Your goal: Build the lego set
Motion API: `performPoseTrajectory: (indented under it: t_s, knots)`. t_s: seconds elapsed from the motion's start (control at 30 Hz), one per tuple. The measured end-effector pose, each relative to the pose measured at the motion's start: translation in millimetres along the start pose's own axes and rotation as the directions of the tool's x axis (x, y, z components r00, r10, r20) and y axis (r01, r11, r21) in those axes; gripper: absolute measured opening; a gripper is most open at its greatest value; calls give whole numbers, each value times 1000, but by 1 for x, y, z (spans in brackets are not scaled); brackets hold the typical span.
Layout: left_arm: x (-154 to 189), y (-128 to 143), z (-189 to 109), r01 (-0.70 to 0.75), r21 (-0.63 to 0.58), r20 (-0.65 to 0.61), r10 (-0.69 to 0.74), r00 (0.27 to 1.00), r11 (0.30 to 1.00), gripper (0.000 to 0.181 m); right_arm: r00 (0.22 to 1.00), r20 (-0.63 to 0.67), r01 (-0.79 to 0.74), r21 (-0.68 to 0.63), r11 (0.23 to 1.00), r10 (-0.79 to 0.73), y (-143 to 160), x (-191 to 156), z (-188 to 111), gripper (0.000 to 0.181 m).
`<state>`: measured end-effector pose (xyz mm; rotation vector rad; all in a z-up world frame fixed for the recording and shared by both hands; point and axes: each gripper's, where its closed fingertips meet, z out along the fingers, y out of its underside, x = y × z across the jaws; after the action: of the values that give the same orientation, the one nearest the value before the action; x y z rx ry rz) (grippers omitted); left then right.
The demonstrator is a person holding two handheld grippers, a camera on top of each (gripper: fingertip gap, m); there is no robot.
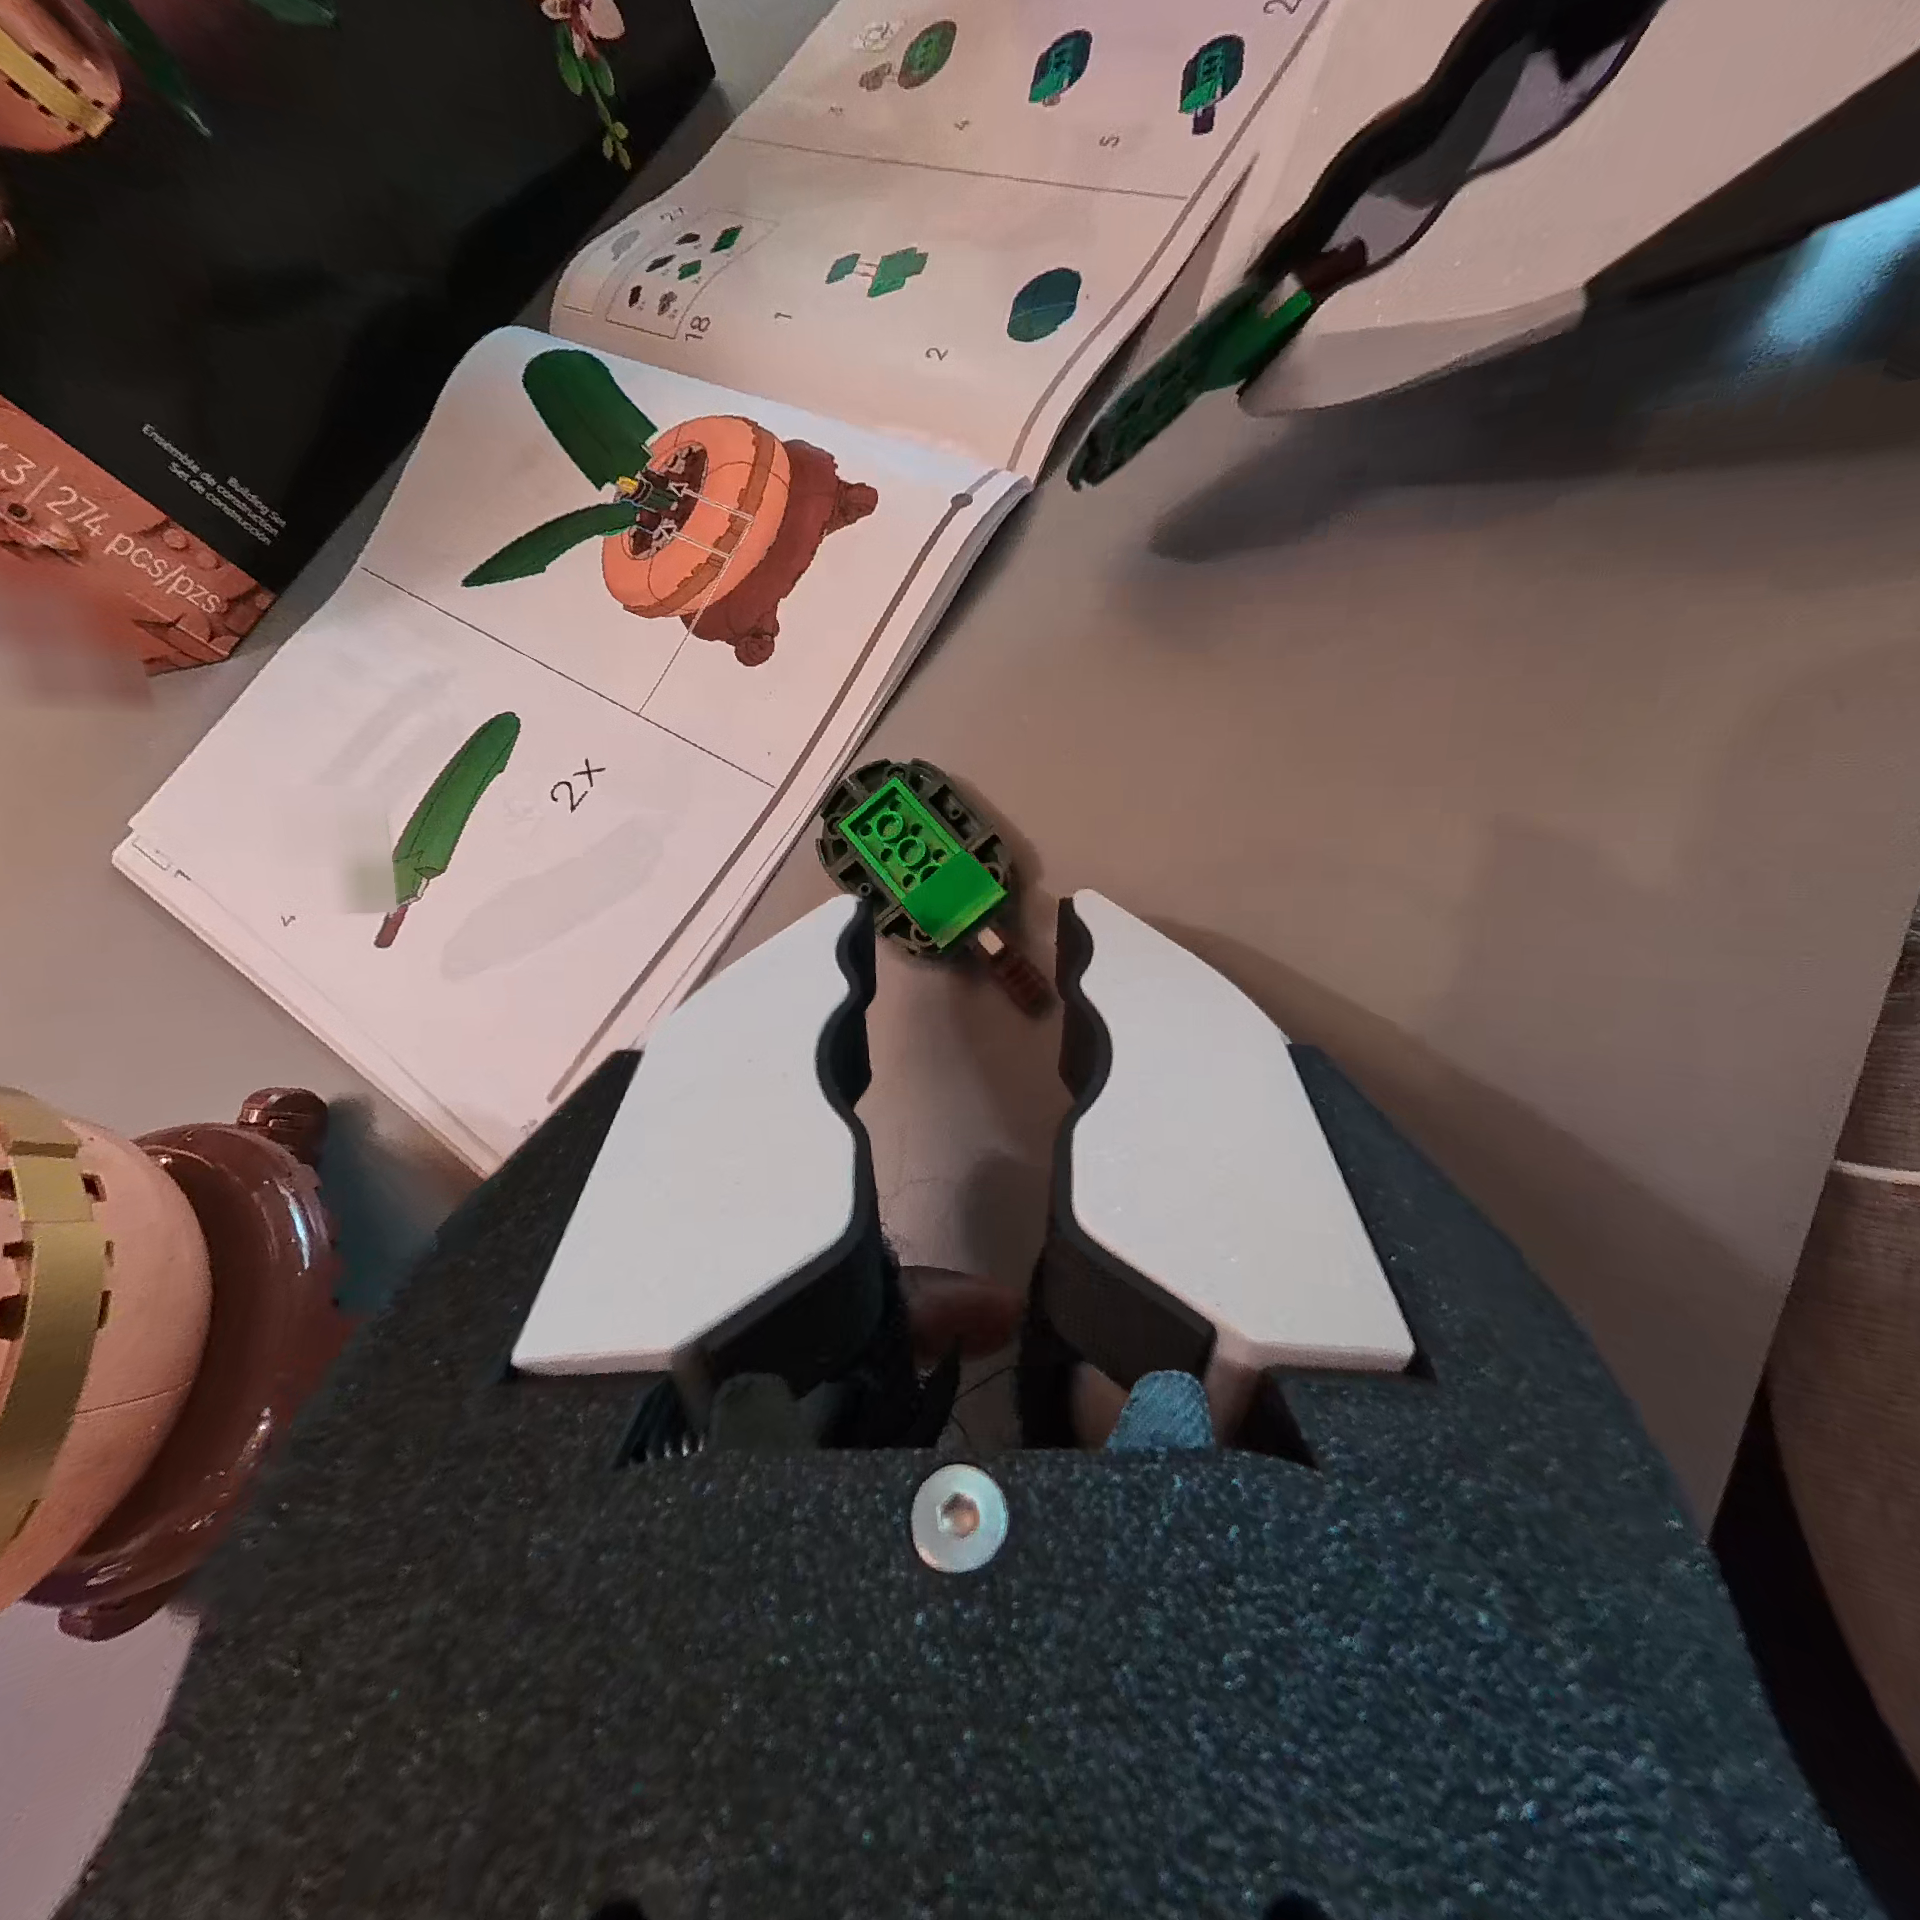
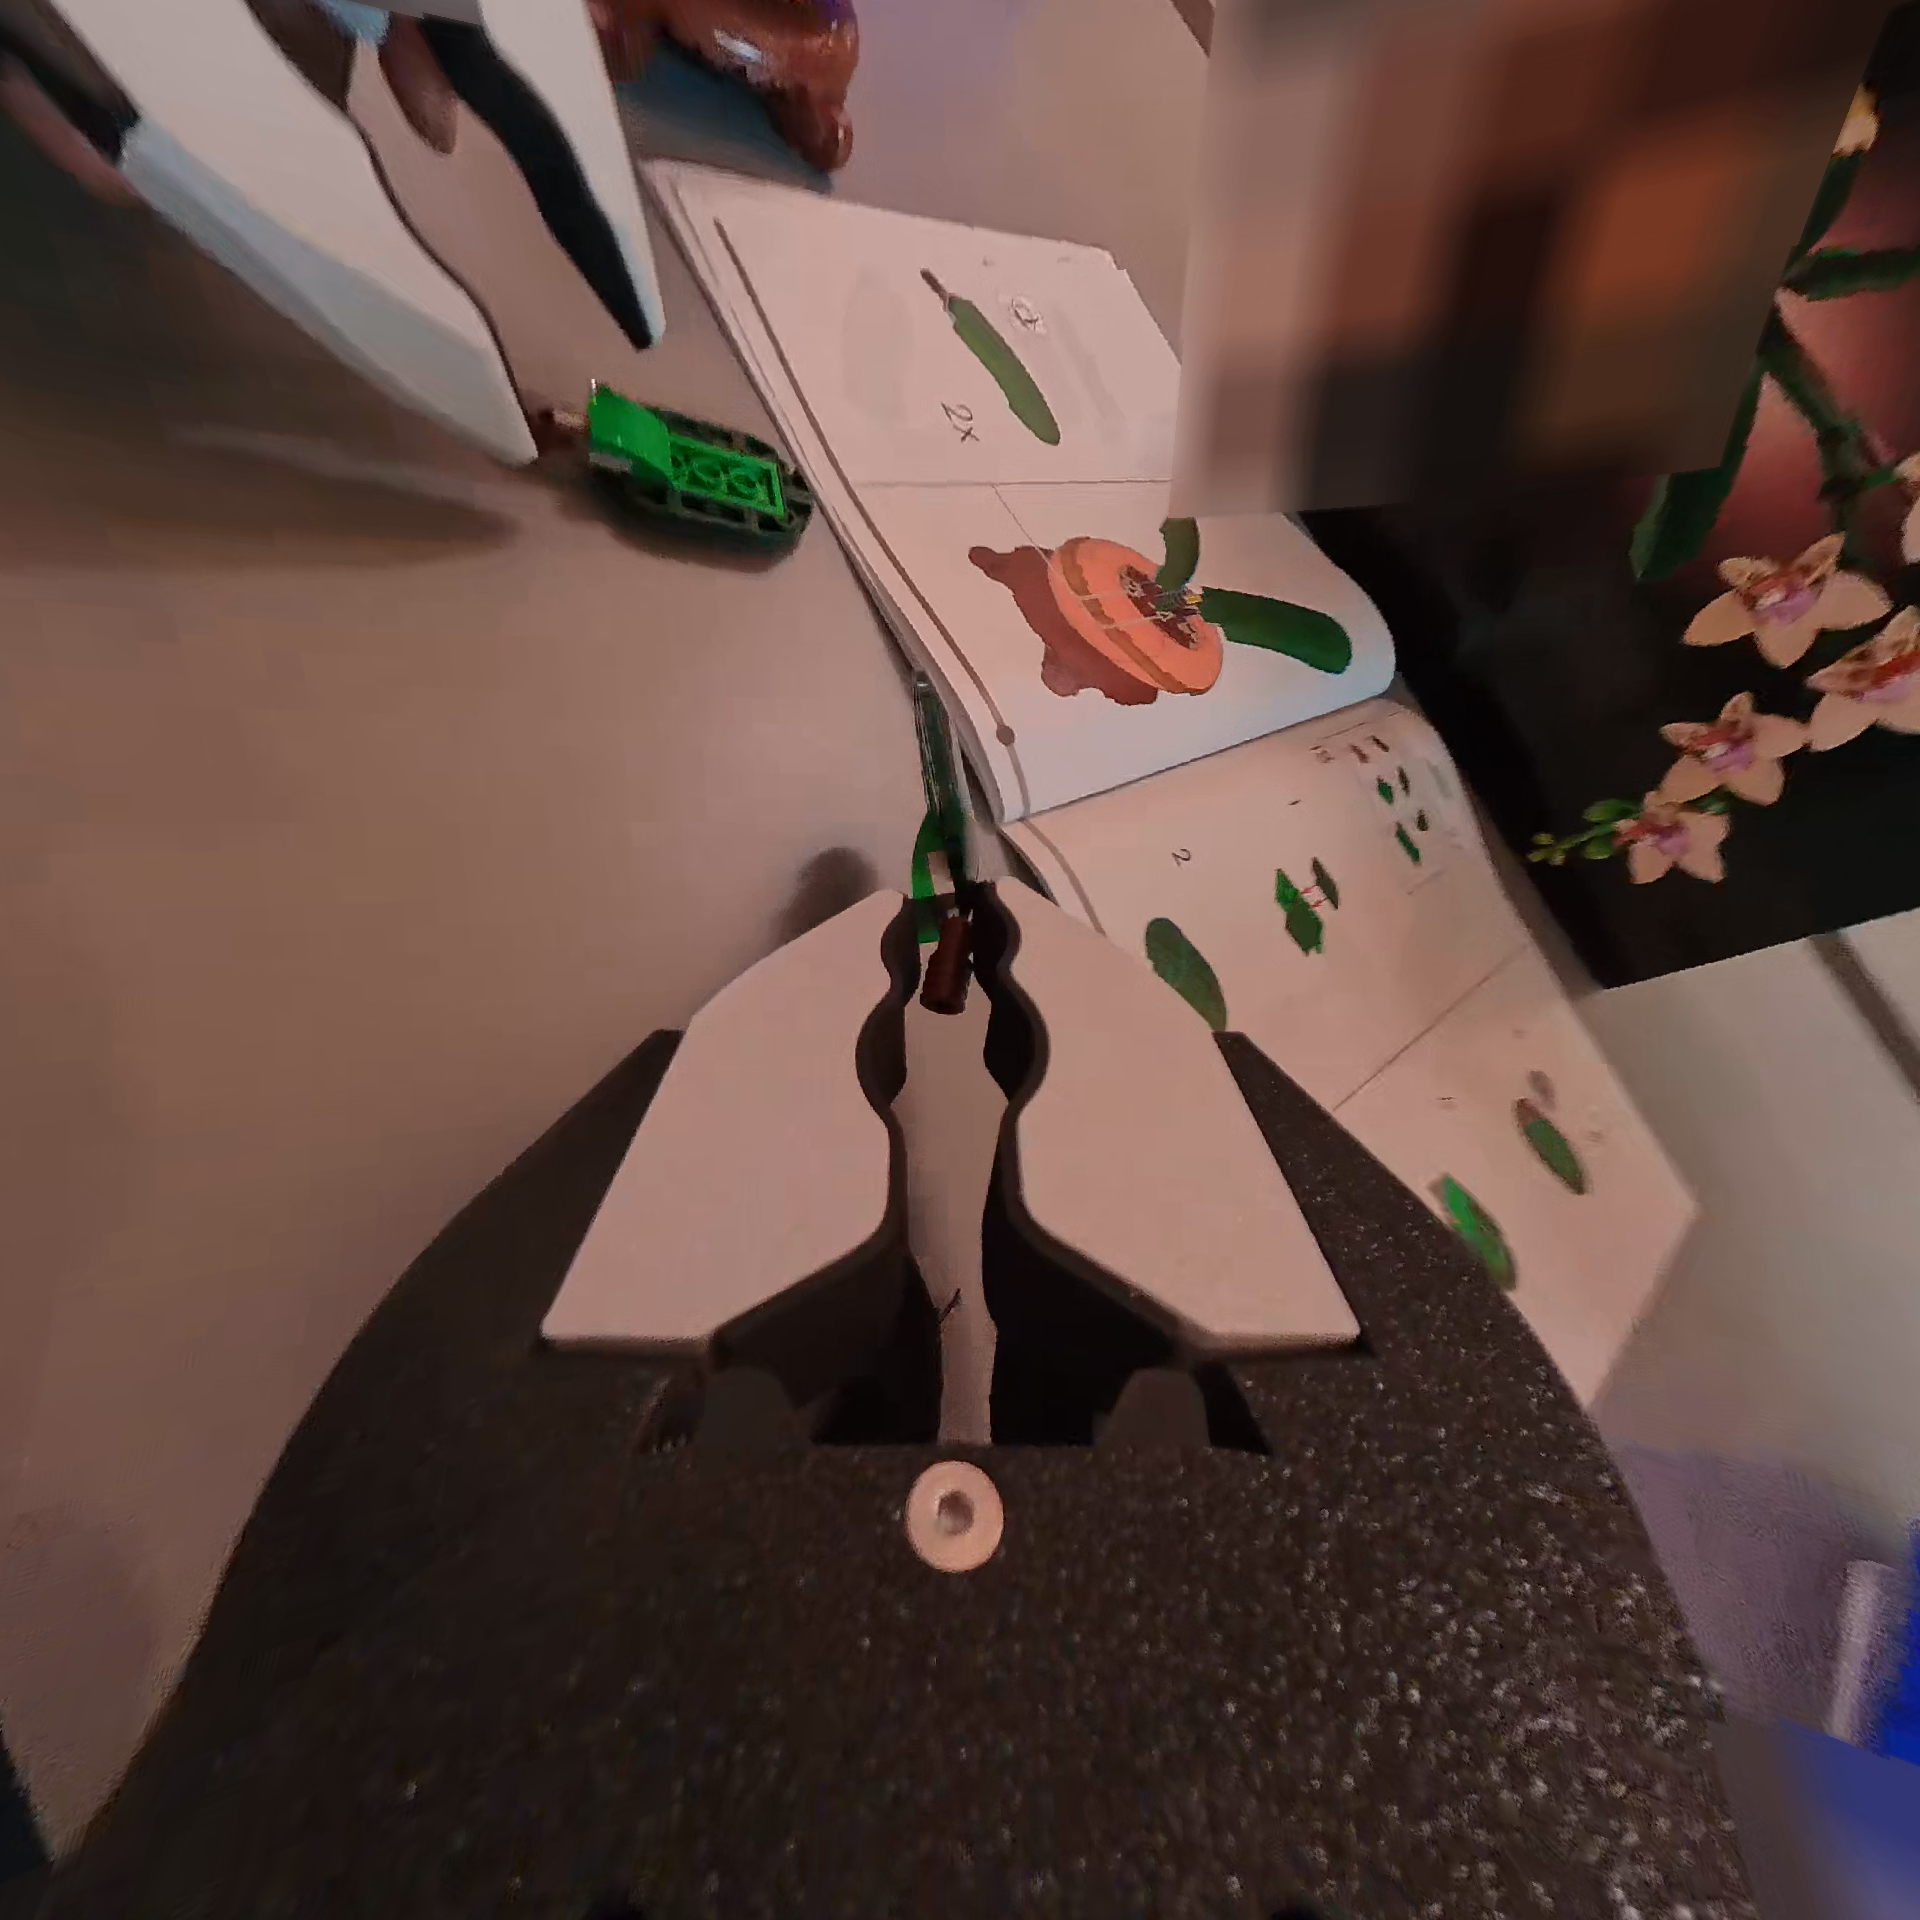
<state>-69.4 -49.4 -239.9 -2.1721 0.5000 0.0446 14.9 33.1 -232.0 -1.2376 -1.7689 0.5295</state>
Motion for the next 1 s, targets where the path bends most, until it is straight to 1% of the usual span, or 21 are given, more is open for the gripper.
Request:
performPoseTrajectory:
  t_s: [0.07,0.13,0.23,0.37,0.4,0.5,0.6,0.67,0.73,0.83,0.9,0.93,0.97,1.0]
  knots:
    - [-1,3,-1,0,-7,6,0,1000,1000,33,998,20,-54,6,999,54,1,1,0,9]
    - [-1,5,-3,2,-12,7,-2,1000,1000,33,999,17,-47,-6,999,47,4,1,-1,9]
    - [-3,7,-5,4,-15,17,-4,1000,1000,32,999,-25,36,-56,998,-38,8,4,0,9]
    - [-2,8,-3,-14,-40,38,16,999,999,26,980,-81,172,-130,977,-183,10,7,3,9]
    - [-1,9,-2,-18,-53,40,20,999,998,22,974,-85,197,-146,969,-211,10,7,4,9]
    - [0,13,1,-12,-97,54,17,998,995,20,958,-83,255,-186,949,-274,11,5,6,10]
    - [3,13,3,3,-102,44,1,999,995,8,946,-41,306,-215,927,-322,13,-1,7,15]
    - [3,14,2,33,-97,24,-31,999,995,7,945,-13,317,-221,922,-328,14,-3,6,16]
    - [6,14,2,79,-88,-21,-82,996,993,7,953,36,301,-208,931,-300,13,-6,1,22]
    - [10,10,-1,190,-55,-102,-194,976,980,7,971,107,231,-161,959,-216,11,-11,-9,28]
    - [11,-1,-7,305,6,-182,-299,937,952,6,978,136,171,-92,981,-157,3,-12,-16,29]
    - [15,-11,-11,392,48,-266,-367,891,919,6,980,149,137,-35,990,-131,-3,-12,-19,28]
    - [21,-25,-17,501,84,-380,-437,815,861,6,979,169,110,33,993,-114,-12,-14,-22,27]
    - [27,-39,-25,621,97,-507,-498,703,778,6,974,192,98,108,989,-117,-20,-17,-24,27]
